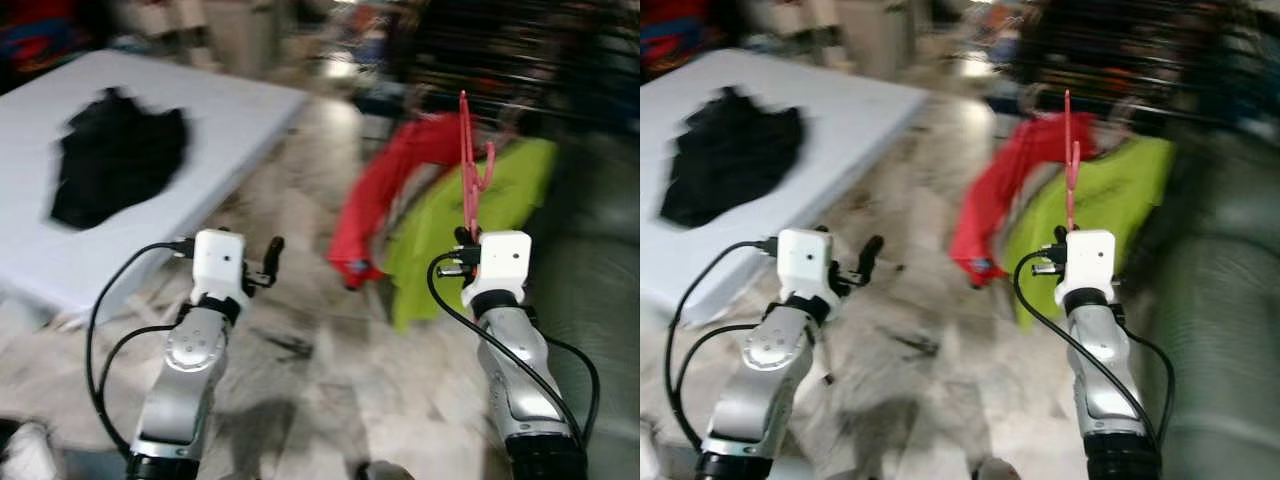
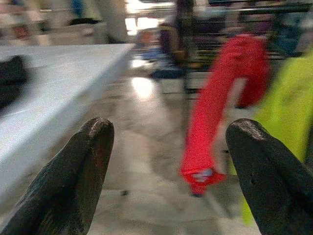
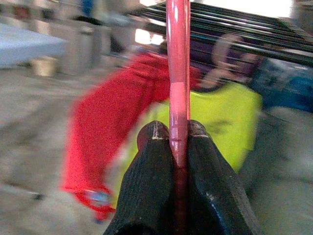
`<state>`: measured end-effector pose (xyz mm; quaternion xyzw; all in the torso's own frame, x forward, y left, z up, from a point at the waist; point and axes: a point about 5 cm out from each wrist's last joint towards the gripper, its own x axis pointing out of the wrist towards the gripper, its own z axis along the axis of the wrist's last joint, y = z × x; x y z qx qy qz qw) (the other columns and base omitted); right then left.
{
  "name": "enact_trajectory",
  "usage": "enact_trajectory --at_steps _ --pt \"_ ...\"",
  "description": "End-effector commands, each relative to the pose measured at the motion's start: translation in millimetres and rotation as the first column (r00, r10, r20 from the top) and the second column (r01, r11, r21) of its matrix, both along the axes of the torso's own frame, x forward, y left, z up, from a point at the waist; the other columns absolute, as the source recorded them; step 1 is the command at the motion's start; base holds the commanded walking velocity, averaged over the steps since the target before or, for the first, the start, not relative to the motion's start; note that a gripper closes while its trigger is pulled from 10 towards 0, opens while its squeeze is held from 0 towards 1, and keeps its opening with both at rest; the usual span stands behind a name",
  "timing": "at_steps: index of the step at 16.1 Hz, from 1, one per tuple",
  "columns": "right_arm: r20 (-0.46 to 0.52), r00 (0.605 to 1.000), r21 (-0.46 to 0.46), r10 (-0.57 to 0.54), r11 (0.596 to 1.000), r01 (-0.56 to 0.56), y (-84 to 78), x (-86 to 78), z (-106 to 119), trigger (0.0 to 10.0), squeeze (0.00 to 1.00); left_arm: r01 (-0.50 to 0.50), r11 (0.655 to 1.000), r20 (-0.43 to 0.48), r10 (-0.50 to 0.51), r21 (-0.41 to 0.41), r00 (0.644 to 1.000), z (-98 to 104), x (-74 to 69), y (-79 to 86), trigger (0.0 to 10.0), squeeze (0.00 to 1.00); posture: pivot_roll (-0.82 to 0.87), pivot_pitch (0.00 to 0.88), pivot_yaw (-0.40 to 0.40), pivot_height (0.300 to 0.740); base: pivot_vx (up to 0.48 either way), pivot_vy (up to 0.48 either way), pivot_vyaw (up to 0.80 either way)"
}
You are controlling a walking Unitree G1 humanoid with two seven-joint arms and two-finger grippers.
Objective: Hang hanger
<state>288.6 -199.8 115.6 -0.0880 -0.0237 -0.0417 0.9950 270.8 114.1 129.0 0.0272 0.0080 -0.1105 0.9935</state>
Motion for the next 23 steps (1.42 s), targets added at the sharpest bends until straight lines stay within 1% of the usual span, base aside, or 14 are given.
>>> enact_trajectory --at_steps 1,3,4,5,7,8,10,12,16,18,21,22,23 --pt "0.031 0.998 -0.019 -0.047 0.999 0.048 -6.9 -1.3 5 10.0 0.00 0.011 1.000 -0.005 -0.011 0.001 1.000 -1 0.9 -1.6 10.0 0.00 -0.01 0.040 0.034 0.740 0.000 0.000 -0.80" --pt "0.011 0.992 -0.055 -0.124 0.991 0.125 -17.5 -3.6 2 10.0 0.00 0.022 1.000 0.002 -0.022 0.004 1.000 0 1.0 -2.2 10.0 0.00 -0.01 0.039 0.035 0.740 0.000 0.000 -0.80" --pt "-0.036 0.984 -0.048 -0.174 0.984 0.172 -25.4 -4.2 -5 10.0 0.00 0.048 0.999 0.014 -0.048 -0.001 0.999 2 0.8 -3.9 10.0 0.00 -0.01 0.039 0.035 0.740 0.000 0.000 -0.80" --pt "-0.070 0.978 -0.029 -0.196 0.980 0.195 -29.7 -4.5 -10 10.0 0.00 0.083 0.996 0.028 -0.083 -0.015 0.996 4 -0.2 -5.8 10.0 0.00 -0.01 0.040 0.035 0.740 0.000 0.000 -0.80" --pt "-0.136 0.966 -0.004 -0.218 0.976 0.220 -33.6 -4.9 -18 10.0 0.00 0.099 0.995 0.026 -0.098 -0.007 0.995 4 -1.2 -5.8 10.0 0.00 -0.01 0.041 0.036 0.740 0.000 0.000 -0.80" --pt "-0.199 0.953 0.009 -0.229 0.972 0.235 -35.0 -6.6 -28 10.0 0.00 0.117 0.993 0.025 -0.117 -0.018 0.993 4 -2.1 -6.5 10.0 0.00 -0.01 0.041 0.036 0.740 0.000 0.000 0.00" --pt "-0.259 0.938 0.015 -0.232 0.970 0.244 -34.5 -11.6 -38 10.0 0.00 0.139 0.989 0.023 -0.138 -0.041 0.990 3 -5.4 -7.9 10.0 0.00 -0.01 0.042 0.035 0.740 0.330 0.000 0.00" --pt "-0.291 0.929 0.039 -0.228 0.968 0.249 -33.0 -14.4 -43 10.0 0.00 0.144 0.989 0.017 -0.143 -0.039 0.990 1 -7.5 -9.1 10.0 0.00 -0.01 0.041 0.034 0.740 0.414 0.000 -0.54" --pt "-0.303 0.928 0.042 -0.216 0.970 0.240 -31.0 -13.0 -44 10.0 0.00 0.153 0.987 0.014 -0.152 -0.046 0.988 1 -8.3 -10.2 10.0 0.00 -0.01 0.039 0.034 0.740 0.414 0.000 -0.12" --pt "-0.304 0.936 0.070 -0.180 0.975 0.210 -27.2 -11.4 -45 10.0 0.00 0.149 0.987 0.009 -0.149 -0.052 0.989 0 -8.4 -9.7 10.0 0.00 -0.01 0.037 0.032 0.740 0.405 0.000 0.00" --pt "-0.322 0.936 0.066 -0.140 0.983 0.169 -22.6 -10.4 -48 10.0 0.00 0.151 0.987 0.008 -0.151 -0.052 0.989 1 -7.9 -9.7 10.0 0.00 -0.01 0.036 0.031 0.740 0.320 0.358 0.00" --pt "-0.343 0.933 0.067 -0.108 0.988 0.139 -19.2 -9.4 -50 10.0 0.00 0.149 0.987 0.005 -0.149 -0.054 0.989 1 -7.3 -9.4 10.0 0.00 -0.01 0.036 0.031 0.740 0.319 0.360 0.00" --pt "-0.356 0.929 0.069 -0.100 0.989 0.133 -18.4 -9.1 -51 10.0 0.00 0.149 0.987 0.005 -0.149 -0.054 0.989 1 -7.1 -9.5 10.0 0.00 -0.01 0.036 0.031 0.740 0.319 0.360 0.00"
